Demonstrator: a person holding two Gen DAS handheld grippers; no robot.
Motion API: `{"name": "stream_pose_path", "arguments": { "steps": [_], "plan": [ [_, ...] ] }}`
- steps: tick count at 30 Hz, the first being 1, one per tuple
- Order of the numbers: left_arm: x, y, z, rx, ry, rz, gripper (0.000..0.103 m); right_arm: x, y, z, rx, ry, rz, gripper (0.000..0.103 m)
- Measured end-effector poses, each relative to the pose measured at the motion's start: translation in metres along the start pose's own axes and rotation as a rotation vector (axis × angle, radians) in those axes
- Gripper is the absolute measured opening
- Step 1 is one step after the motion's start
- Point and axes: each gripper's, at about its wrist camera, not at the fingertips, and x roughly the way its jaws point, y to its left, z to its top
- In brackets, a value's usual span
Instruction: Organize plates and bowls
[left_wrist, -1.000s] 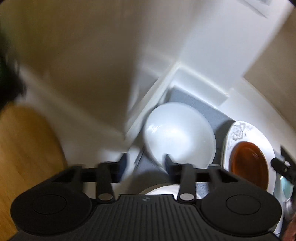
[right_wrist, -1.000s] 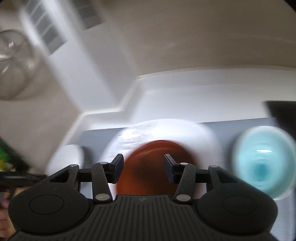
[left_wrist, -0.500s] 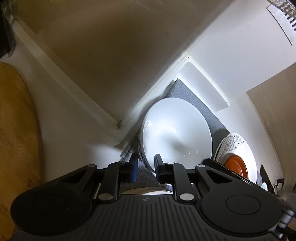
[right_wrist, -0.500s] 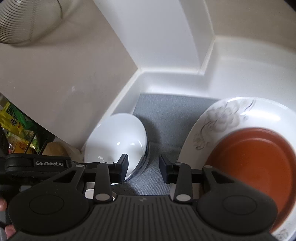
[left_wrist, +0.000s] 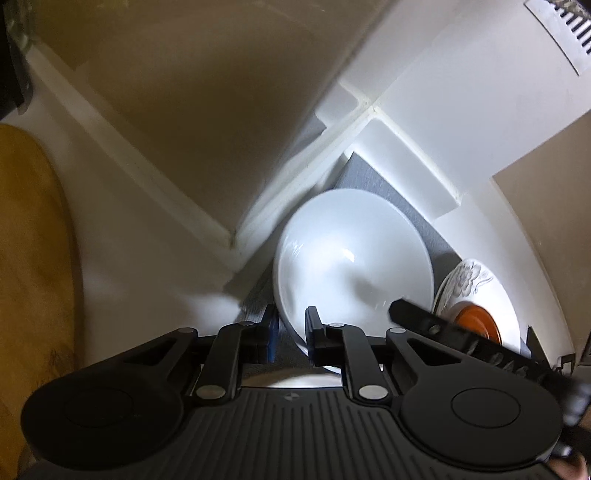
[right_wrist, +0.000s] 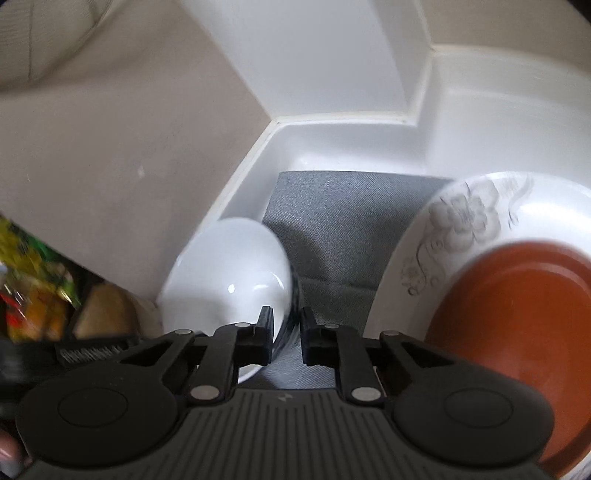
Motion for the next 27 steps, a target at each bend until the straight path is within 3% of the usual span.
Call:
{"name": "stream_pose_path", "arguments": {
  "steps": [6,14,20,27],
  "plan": [
    [-0.003,-0.015,-0.010,0.014,-0.007,-0.004,0.018,-0.019,0.000,-0.002,-0.022,-0.038,0.010,0.016],
    [-0.027,-0.051,-0.016,0.096,-0.050,-0.006,0.017,-0.061,-0.020,-0.010,0.078,-0.103,0.038,0.016],
    [-0.038,-0.112,-0.029,0.203,-0.051,-0.044,0.018,-0.122,-0.054,-0.014,0.158,-0.197,0.035,0.016],
    [-0.012,-0.207,-0.048,0.367,0.029,-0.126,0.017,-0.200,-0.112,-0.032,0.262,-0.304,-0.085,0.016]
  ]
}}
